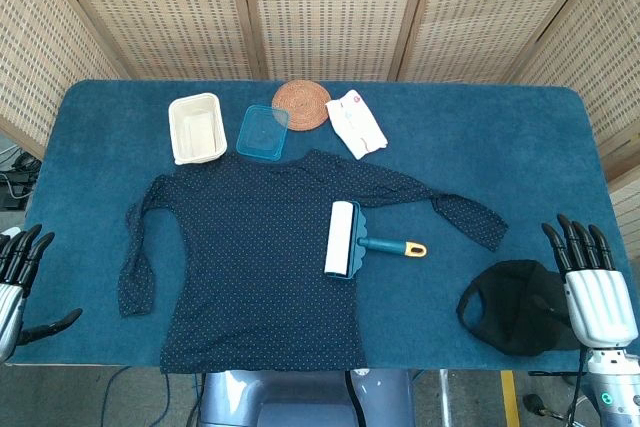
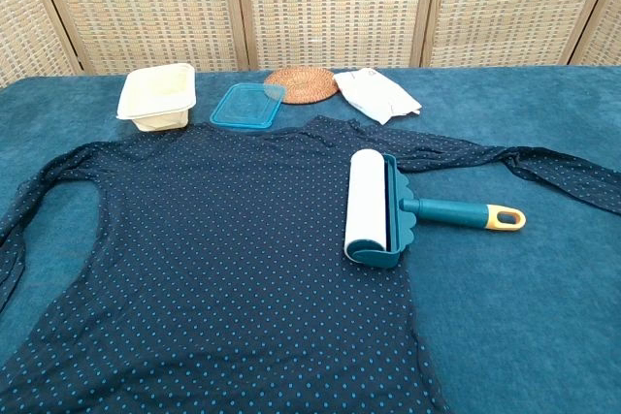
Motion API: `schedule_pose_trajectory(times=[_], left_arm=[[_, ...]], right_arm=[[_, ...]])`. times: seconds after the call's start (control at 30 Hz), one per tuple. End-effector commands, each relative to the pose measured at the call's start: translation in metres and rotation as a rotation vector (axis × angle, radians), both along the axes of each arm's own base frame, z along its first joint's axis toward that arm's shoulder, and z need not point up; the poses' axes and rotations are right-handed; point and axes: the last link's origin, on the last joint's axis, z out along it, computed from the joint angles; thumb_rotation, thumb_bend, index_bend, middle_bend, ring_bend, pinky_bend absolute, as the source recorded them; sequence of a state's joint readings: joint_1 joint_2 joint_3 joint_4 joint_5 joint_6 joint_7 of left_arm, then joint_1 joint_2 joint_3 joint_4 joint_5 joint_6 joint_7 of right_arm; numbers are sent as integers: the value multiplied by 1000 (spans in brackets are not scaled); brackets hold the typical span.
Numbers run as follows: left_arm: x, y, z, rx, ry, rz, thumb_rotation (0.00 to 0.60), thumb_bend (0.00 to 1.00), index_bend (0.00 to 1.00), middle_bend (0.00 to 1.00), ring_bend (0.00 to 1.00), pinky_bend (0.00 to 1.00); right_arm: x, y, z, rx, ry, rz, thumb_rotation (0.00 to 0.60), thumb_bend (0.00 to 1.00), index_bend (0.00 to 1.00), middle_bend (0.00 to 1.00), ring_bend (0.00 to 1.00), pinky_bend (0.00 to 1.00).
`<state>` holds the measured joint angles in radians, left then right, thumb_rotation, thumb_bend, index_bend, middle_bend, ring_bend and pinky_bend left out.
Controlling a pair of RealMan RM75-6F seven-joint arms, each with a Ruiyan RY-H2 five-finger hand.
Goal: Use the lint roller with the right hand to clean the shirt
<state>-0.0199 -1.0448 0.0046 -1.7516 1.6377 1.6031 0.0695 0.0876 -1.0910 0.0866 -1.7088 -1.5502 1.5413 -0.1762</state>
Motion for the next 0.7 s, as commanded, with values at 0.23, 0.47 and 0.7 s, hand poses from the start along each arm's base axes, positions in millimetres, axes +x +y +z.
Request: schedule_pose_trajectory(times=[0.23, 0.47, 0.7], left_arm=[[0, 1, 0, -1, -4, 2, 600, 0, 0, 0, 0, 0], [-2, 10, -5, -22, 2, 21, 600, 0, 0, 0, 0, 0], [-5, 17, -6, -30, -4, 46, 600, 0, 0, 0, 0, 0]], right_arm=[[2, -5, -6, 27, 14, -5, 600, 0, 0, 0, 0, 0], [42, -71, -14, 125, 126, 80, 600, 0, 0, 574, 589, 313], [89, -127, -48, 320, 162, 32, 600, 0, 0, 922, 985, 1000]])
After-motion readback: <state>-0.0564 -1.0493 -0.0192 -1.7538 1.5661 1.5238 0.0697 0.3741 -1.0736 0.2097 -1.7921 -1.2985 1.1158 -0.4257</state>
